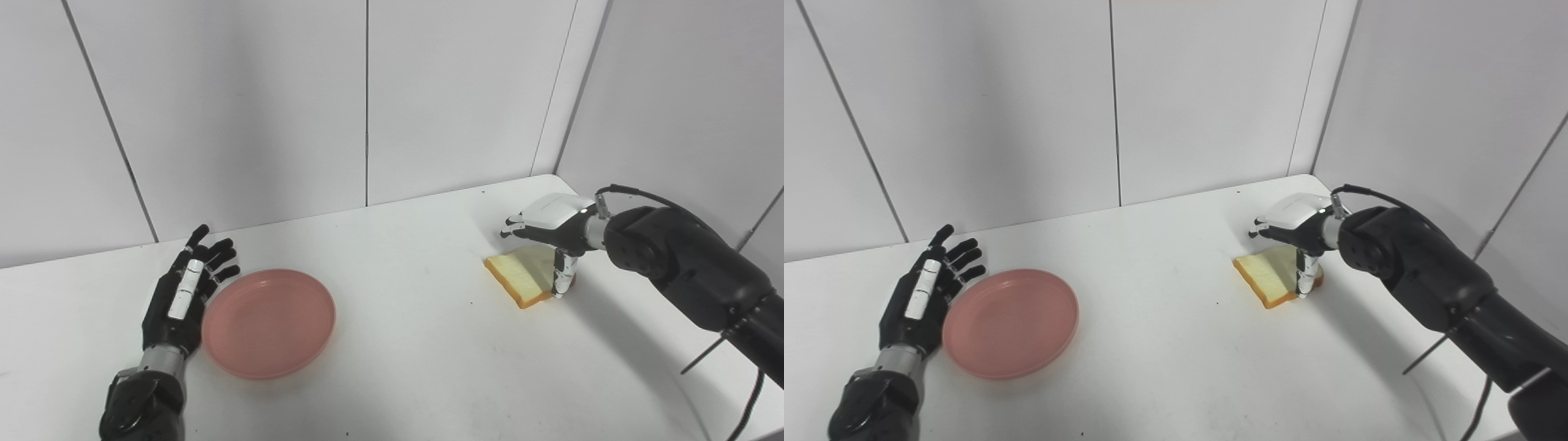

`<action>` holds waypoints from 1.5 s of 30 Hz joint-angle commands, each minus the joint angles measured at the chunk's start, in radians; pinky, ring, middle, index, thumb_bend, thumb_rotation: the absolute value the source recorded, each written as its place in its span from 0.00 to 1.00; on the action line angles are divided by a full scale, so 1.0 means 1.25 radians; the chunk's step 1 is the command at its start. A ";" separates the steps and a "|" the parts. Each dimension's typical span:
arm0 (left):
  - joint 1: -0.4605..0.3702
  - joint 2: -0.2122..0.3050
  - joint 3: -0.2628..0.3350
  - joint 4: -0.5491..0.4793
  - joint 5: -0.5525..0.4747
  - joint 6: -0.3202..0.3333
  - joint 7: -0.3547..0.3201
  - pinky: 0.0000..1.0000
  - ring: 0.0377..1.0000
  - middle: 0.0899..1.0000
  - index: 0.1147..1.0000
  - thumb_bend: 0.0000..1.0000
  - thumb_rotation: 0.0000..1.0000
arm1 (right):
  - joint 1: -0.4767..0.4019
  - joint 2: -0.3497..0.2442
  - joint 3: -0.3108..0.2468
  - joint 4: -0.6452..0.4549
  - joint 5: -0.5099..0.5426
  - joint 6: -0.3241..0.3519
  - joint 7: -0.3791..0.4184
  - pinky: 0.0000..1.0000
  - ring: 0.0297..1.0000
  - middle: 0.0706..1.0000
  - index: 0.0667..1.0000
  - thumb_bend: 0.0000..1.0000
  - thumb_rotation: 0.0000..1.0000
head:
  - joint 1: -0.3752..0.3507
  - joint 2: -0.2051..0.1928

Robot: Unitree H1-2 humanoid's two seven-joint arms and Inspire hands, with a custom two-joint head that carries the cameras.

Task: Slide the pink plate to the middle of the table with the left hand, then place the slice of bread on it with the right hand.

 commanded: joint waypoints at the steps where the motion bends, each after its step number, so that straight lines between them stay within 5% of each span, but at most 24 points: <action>1: 0.034 -0.020 -0.002 0.031 -0.002 -0.022 -0.003 0.71 0.79 0.74 0.87 0.87 0.62 | -0.046 -0.025 -0.010 -0.009 0.001 -0.009 0.015 0.95 0.97 0.98 0.91 1.00 0.18 | 0.001 0.000; 17: 0.039 -0.018 -0.003 0.023 0.000 -0.018 -0.002 0.71 0.78 0.73 0.86 0.86 0.61 | -0.059 0.008 0.021 0.083 -0.047 -0.057 -0.031 0.98 0.95 0.93 0.89 1.00 0.20 | 0.002 0.001; 27: 0.044 -0.017 -0.008 0.015 0.005 -0.020 0.000 0.71 0.78 0.73 0.86 0.86 0.62 | -0.056 0.043 0.046 0.121 -0.110 -0.055 -0.075 0.93 0.94 0.92 0.90 1.00 0.25 | 0.013 0.007; 36: 0.048 -0.013 -0.008 0.009 0.007 -0.014 0.004 0.70 0.77 0.72 0.86 0.87 0.61 | -0.039 0.058 0.039 0.134 -0.090 -0.071 -0.123 0.84 0.91 0.90 0.85 1.00 0.19 | 0.015 0.010; 39: 0.047 -0.013 -0.005 0.011 0.008 -0.013 0.002 0.71 0.78 0.73 0.86 0.87 0.61 | -0.030 0.061 0.028 0.138 -0.055 -0.080 -0.139 0.76 0.86 0.86 0.84 0.98 0.19 | 0.015 0.012; 40: 0.047 -0.013 -0.004 0.013 0.008 -0.013 0.002 0.70 0.78 0.73 0.86 0.88 0.61 | -0.029 0.062 0.027 0.138 -0.047 -0.084 -0.140 0.62 0.73 0.78 0.83 0.96 0.19 | 0.015 0.012; 42: 0.046 -0.013 -0.003 0.014 0.009 -0.013 0.002 0.70 0.78 0.72 0.85 0.88 0.61 | -0.029 0.063 0.025 0.146 -0.022 -0.096 -0.139 0.51 0.59 0.68 0.81 0.93 0.18 | 0.014 0.012; 45: 0.046 -0.014 0.000 0.015 0.007 -0.012 0.000 0.71 0.77 0.72 0.85 0.89 0.60 | -0.031 0.063 0.024 0.150 0.000 -0.091 -0.123 0.46 0.49 0.56 0.74 0.84 0.19 | 0.013 0.013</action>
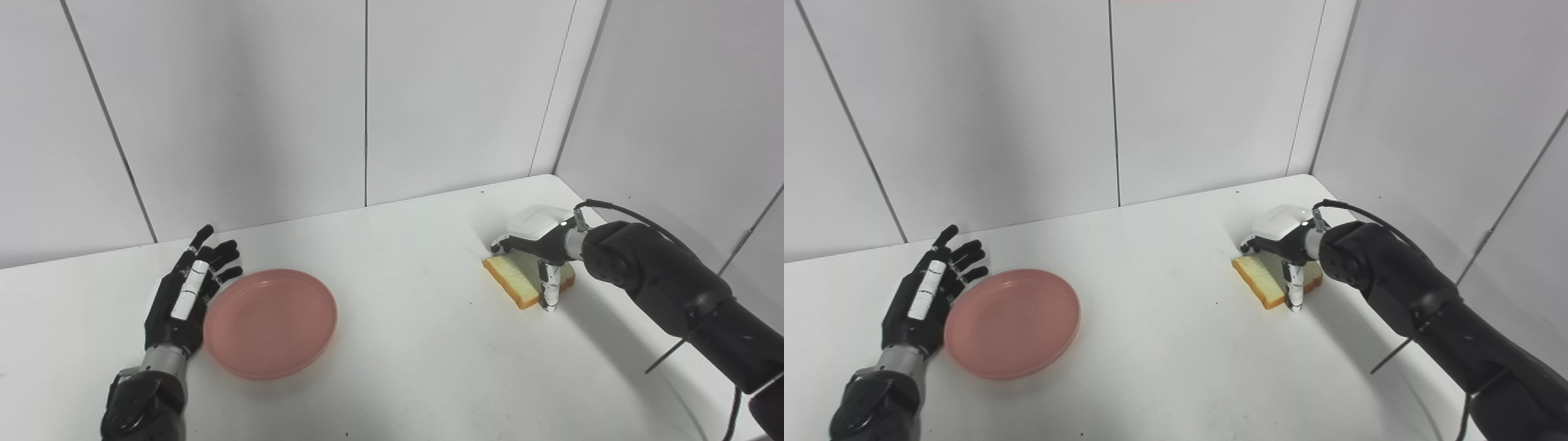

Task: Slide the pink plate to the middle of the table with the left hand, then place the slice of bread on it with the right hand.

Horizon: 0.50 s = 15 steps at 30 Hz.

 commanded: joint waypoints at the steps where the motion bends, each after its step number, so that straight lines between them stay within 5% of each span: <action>1: 0.043 -0.014 0.001 0.020 -0.009 -0.010 -0.003 0.71 0.77 0.72 0.85 0.89 0.60 | -0.008 -0.012 -0.005 0.001 0.016 -0.015 0.013 0.46 0.49 0.56 0.74 0.83 0.19 | 0.001 0.002; 7: 0.044 -0.015 0.000 0.016 -0.007 -0.009 -0.004 0.71 0.78 0.72 0.86 0.87 0.61 | 0.001 -0.017 -0.007 -0.002 0.030 -0.018 0.001 0.44 0.47 0.56 0.73 0.72 0.30 | 0.001 0.003; 15: 0.048 -0.018 -0.001 0.008 -0.007 -0.006 -0.003 0.71 0.78 0.72 0.85 0.87 0.61 | -0.001 -0.025 -0.002 -0.018 0.021 -0.015 0.009 0.44 0.47 0.56 0.72 0.70 0.34 | 0.000 0.004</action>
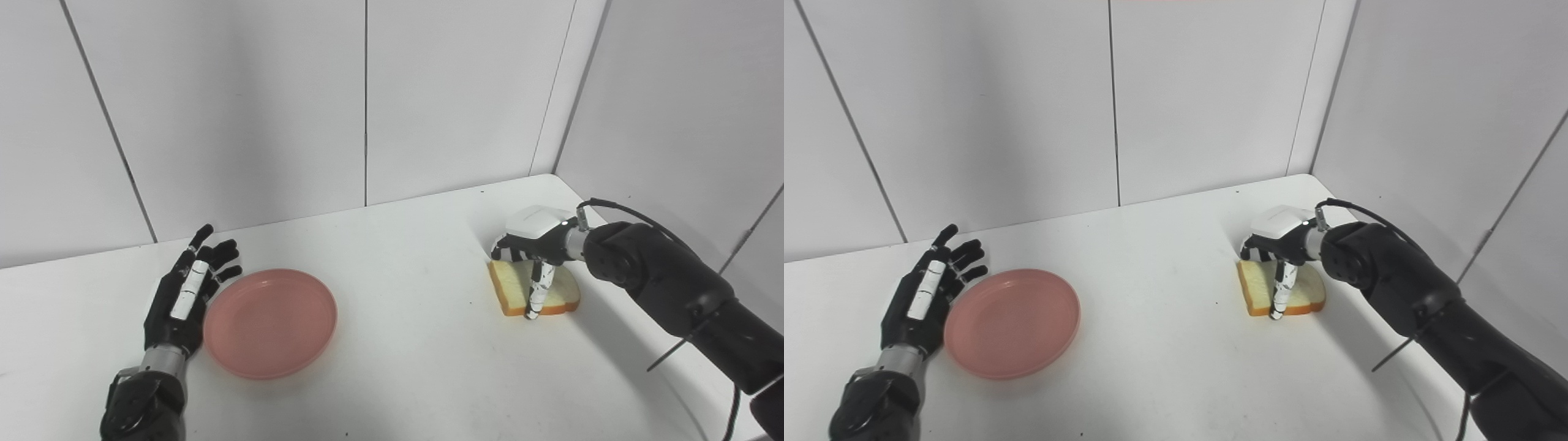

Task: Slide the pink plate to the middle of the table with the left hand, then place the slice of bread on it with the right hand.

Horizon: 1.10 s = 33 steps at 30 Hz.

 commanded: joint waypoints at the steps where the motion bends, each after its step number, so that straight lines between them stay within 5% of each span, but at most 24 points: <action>1: 0.044 -0.017 -0.001 0.018 -0.008 -0.006 -0.004 0.71 0.78 0.72 0.85 0.87 0.61 | -0.004 -0.024 -0.003 -0.015 -0.003 -0.014 0.005 0.43 0.46 0.55 0.71 0.71 0.34 | 0.001 0.001; 23: 0.045 -0.027 -0.002 0.026 -0.007 -0.009 0.002 0.71 0.79 0.73 0.86 0.88 0.61 | -0.085 -0.021 -0.029 -0.193 0.016 0.002 0.103 0.43 0.50 0.58 0.70 0.73 0.35 | 0.011 0.001; 33: 0.044 -0.042 -0.003 0.025 -0.004 -0.012 0.014 0.71 0.78 0.72 0.85 0.89 0.60 | -0.169 0.012 -0.003 -0.201 0.007 -0.055 0.122 0.46 0.52 0.58 0.64 0.74 0.37 | 0.040 -0.001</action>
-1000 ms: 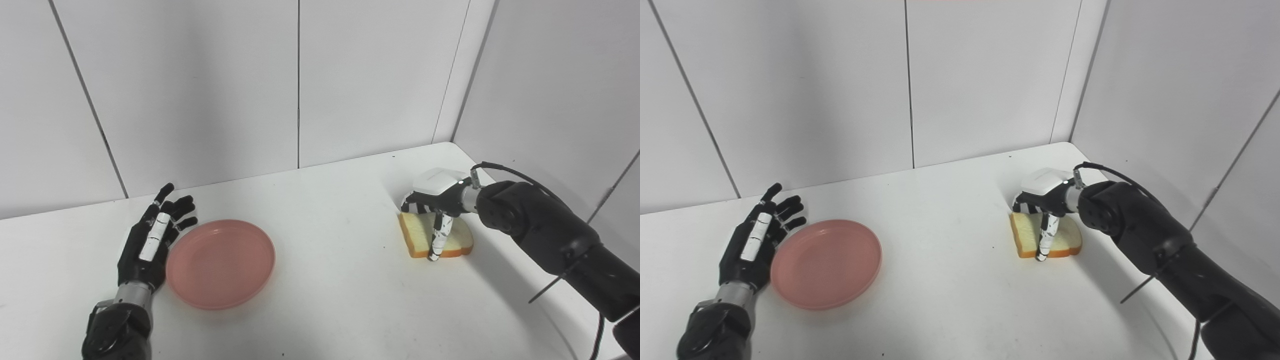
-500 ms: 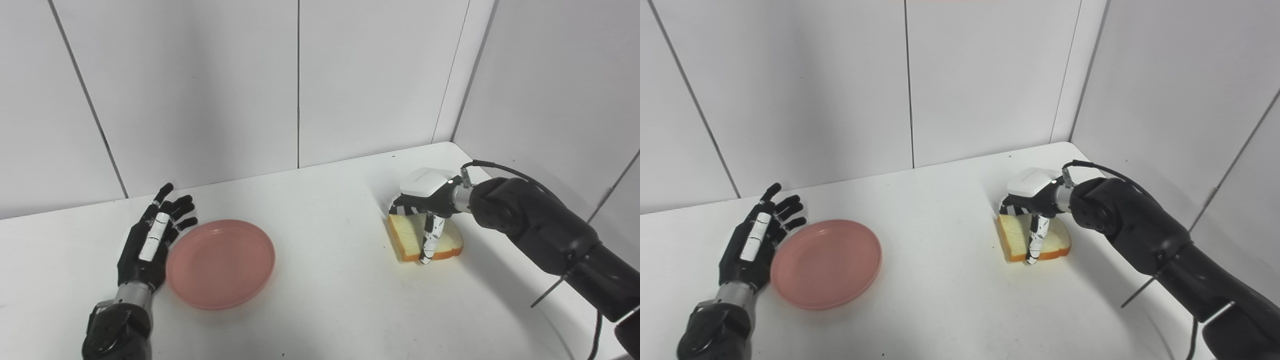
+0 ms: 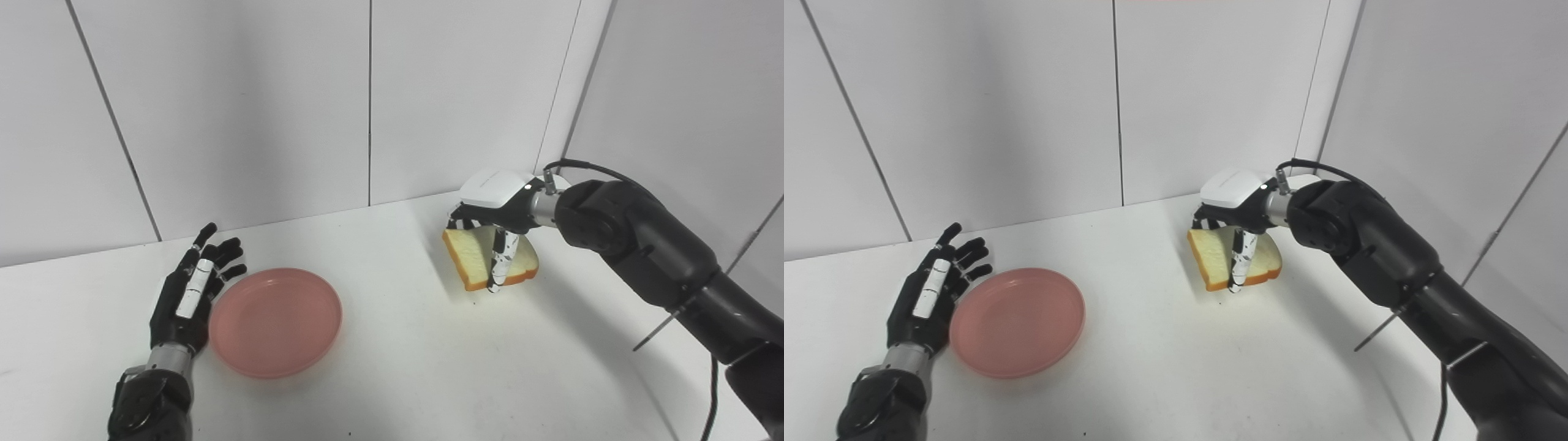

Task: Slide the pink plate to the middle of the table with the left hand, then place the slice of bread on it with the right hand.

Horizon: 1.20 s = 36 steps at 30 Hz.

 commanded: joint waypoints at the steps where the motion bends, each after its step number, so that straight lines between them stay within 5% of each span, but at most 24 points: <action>1: 0.044 -0.030 -0.004 0.026 -0.003 -0.013 0.006 0.71 0.78 0.72 0.85 0.89 0.60 | -0.060 -0.009 -0.004 -0.009 -0.008 -0.036 -0.002 0.47 0.52 0.58 0.64 0.74 0.37 | 0.010 -0.001; 12: 0.036 -0.061 -0.011 0.046 0.010 -0.027 0.040 0.70 0.76 0.70 0.84 0.85 0.60 | -0.147 0.082 0.052 0.016 -0.048 -0.080 0.009 0.44 0.52 0.60 0.61 0.73 0.43 | 0.086 -0.010; 23: 0.031 -0.083 -0.014 0.065 0.014 -0.048 0.048 0.71 0.78 0.74 0.87 0.84 0.60 | -0.202 0.229 0.082 0.081 -0.055 -0.102 -0.029 0.43 0.49 0.57 0.61 0.74 0.41 | 0.158 -0.029; 36: 0.023 -0.091 -0.013 0.098 0.025 -0.069 0.067 0.72 0.78 0.73 0.88 0.90 0.65 | -0.231 0.366 0.104 0.177 -0.069 -0.081 -0.081 0.47 0.53 0.59 0.61 0.75 0.36 | 0.258 -0.037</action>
